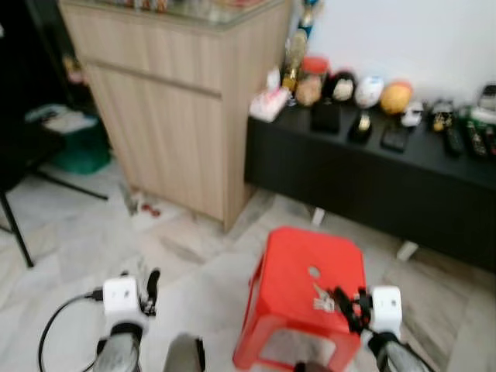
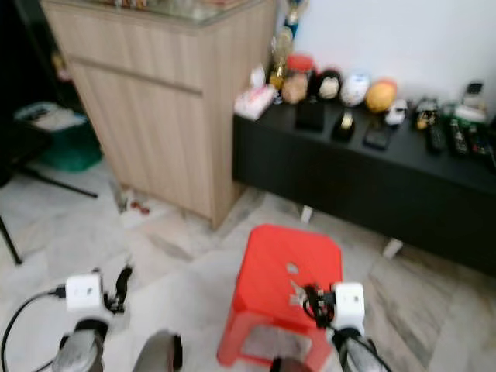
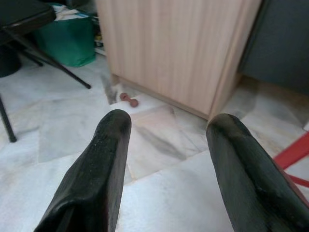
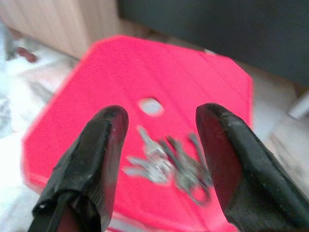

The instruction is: Hang keys on a hook

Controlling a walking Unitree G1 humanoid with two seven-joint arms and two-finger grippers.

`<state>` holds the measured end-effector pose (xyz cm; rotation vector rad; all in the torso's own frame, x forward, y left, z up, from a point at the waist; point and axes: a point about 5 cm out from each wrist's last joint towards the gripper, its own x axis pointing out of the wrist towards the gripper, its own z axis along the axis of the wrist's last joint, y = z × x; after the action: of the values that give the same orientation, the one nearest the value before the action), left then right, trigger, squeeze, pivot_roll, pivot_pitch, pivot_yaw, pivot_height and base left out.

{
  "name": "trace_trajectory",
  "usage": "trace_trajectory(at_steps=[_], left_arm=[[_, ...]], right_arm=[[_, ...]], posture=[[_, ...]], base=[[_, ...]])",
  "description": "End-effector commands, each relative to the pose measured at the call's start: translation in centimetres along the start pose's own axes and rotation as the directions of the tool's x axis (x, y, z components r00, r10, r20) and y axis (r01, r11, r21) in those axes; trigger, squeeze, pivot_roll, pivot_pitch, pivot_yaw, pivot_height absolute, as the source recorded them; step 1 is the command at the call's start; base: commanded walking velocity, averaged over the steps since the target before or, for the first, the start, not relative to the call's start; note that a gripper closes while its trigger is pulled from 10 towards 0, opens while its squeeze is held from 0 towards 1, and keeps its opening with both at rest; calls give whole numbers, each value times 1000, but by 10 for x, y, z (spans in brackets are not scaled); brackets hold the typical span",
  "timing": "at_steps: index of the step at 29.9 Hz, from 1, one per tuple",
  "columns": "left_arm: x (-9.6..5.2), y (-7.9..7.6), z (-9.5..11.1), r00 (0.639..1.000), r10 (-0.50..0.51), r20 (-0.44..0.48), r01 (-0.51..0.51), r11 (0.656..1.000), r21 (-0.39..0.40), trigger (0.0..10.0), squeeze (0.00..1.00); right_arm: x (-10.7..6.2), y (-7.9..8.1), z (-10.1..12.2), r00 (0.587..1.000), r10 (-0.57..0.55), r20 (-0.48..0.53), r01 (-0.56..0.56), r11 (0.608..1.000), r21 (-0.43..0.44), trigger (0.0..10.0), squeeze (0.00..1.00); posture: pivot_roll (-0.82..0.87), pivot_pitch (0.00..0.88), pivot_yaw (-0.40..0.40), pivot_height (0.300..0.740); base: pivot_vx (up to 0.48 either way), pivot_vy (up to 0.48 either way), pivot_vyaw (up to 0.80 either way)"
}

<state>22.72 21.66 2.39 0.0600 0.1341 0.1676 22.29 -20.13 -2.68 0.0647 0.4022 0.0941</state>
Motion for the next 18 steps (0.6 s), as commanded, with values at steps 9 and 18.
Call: trace_trajectory(at_steps=[9, 18], left_arm=[[11, 3, 6, 1000, -11, 4, 11, 1000, 16, 10000, 0], [17, 2, 8, 998, -62, -2, 62, 998, 16, 10000, 0]], right_arm=[[6, -1, -2, 998, -42, -35, 44, 998, 41, 10000, 0], [0, -4, -28, 972, -123, -202, 139, 988, 70, 10000, 0]], posture=[[-29, 0, -70, 638], [-15, 0, -65, 638]], base=[[0, 0, 0], [0, 0, 0]])
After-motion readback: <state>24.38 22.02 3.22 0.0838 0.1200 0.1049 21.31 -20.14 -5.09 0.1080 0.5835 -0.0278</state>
